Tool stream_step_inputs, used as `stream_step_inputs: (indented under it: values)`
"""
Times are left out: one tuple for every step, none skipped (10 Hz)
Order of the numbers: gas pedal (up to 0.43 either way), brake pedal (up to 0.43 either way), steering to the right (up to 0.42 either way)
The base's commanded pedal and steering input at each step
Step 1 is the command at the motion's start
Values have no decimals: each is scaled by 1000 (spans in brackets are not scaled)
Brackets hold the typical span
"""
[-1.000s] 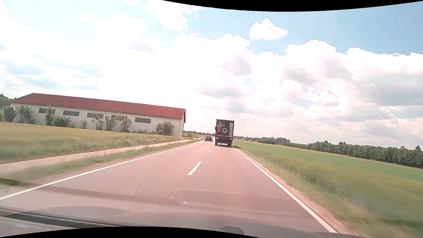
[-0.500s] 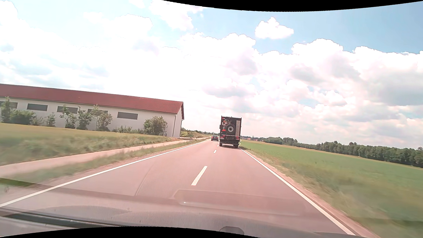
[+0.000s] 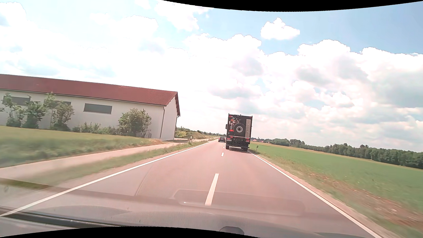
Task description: Follow the waypoints while adhering to traffic rules and regulations
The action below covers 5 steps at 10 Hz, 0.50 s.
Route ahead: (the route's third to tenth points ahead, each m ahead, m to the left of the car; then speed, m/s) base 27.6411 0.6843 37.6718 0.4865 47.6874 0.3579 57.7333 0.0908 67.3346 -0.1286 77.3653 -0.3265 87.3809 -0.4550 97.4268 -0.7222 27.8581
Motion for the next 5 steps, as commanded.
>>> stream_step_inputs:
  values:
    - [390, 0, -8]
    - [390, 0, -8]
    - [390, 0, -4]
    - [390, 0, -2]
    - [390, 0, -1]
